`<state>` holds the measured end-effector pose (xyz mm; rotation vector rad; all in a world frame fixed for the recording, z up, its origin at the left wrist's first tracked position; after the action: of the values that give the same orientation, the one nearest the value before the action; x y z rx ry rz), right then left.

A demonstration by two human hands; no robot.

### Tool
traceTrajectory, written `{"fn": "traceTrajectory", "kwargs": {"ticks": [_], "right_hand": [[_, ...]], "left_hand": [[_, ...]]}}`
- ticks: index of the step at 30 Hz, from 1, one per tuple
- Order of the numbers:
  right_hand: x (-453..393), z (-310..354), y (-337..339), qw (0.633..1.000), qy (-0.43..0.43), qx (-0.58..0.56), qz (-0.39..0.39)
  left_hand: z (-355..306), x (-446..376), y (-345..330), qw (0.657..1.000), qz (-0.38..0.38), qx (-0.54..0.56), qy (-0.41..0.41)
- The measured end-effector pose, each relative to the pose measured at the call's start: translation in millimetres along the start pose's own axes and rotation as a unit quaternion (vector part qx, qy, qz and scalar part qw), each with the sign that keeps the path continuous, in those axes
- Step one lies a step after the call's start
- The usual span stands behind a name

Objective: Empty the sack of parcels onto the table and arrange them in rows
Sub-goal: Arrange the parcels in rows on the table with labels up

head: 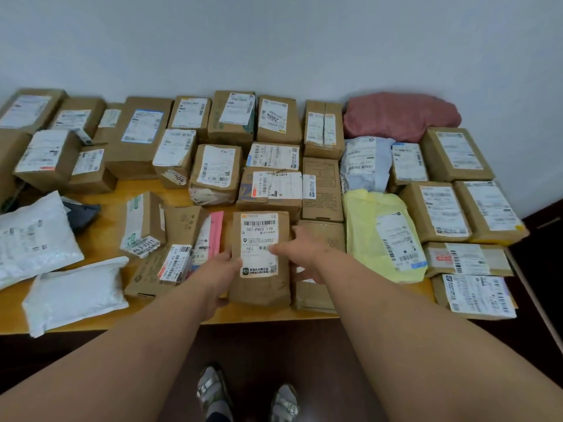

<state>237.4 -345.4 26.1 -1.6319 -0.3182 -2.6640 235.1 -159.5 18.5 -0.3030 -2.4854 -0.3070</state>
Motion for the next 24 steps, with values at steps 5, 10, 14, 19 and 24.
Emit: {"fn": "traceTrajectory", "kwargs": {"ticks": [5, 10, 14, 19, 24], "right_hand": [[-5.5, -6.2, 3.3, 0.998, 0.002, 0.057, -0.02], [-8.7, -4.3, 13.5, 0.998, 0.005, 0.044, -0.036], [-6.3, -0.9, 18.9, 0.997, 0.004, 0.068, -0.043], [-3.7, 9.6, 24.0, 0.99, 0.007, 0.107, -0.09], [22.3, 42.2, 32.2, 0.949, 0.134, 0.07, -0.275]], "left_hand": [[-5.1, -5.4, -10.1, 1.0, 0.002, -0.017, -0.007], [-12.1, -13.1, -13.6, 0.999, 0.024, -0.023, -0.007], [-11.8, -10.5, -14.1, 0.998, 0.054, -0.015, 0.003], [-15.7, -4.4, -15.0, 0.997, 0.082, 0.013, -0.006], [-28.6, 0.1, 1.6, 0.993, 0.04, -0.076, -0.081]]}}
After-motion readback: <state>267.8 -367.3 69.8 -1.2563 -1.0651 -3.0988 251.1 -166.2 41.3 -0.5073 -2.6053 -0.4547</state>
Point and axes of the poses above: each hand's wrist, its own x-axis away from the middle knuckle, its own y-axis out of the back of the hand, z = x × y, the point moved 4 cm from there along -x, towards the middle knuckle, and after that the axes turned 14 degrees about -y, right-handed, at the moved point
